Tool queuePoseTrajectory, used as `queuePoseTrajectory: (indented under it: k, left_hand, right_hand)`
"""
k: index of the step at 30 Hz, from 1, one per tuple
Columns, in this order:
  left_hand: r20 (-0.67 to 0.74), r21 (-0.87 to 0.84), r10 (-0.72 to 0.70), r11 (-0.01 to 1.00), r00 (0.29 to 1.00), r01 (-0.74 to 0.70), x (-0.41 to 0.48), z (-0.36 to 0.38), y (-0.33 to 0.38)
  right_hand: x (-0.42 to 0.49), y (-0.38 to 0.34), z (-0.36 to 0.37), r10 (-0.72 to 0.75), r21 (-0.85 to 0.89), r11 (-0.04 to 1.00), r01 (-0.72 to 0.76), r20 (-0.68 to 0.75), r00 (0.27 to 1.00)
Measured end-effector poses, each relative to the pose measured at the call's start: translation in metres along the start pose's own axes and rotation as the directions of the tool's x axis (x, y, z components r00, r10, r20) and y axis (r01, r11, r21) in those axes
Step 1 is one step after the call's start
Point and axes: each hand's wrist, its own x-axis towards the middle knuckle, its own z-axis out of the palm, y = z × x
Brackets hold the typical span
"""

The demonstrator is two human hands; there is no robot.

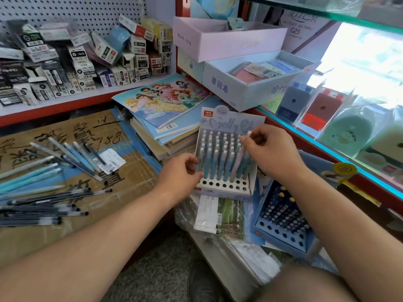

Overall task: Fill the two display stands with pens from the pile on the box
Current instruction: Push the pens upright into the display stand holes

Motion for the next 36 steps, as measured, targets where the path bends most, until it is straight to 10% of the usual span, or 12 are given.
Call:
queuePoseTrajectory:
  k: [11, 36]
  left_hand:
    - [0.075, 0.272, 0.030, 0.961, 0.997, -0.049, 0.011, 0.015, -0.009]
    - [0.068, 0.286, 0.020, 0.957, 0.998, -0.038, 0.013, 0.019, -0.019]
  right_hand:
    - [0.004, 0.014, 0.002, 0.013, -0.170, 0.985, 0.004, 0.097, 0.995]
    - [0.006, 0.011, -0.001, 0.086, -0.204, 0.978, -0.051, 0.164, 0.983]
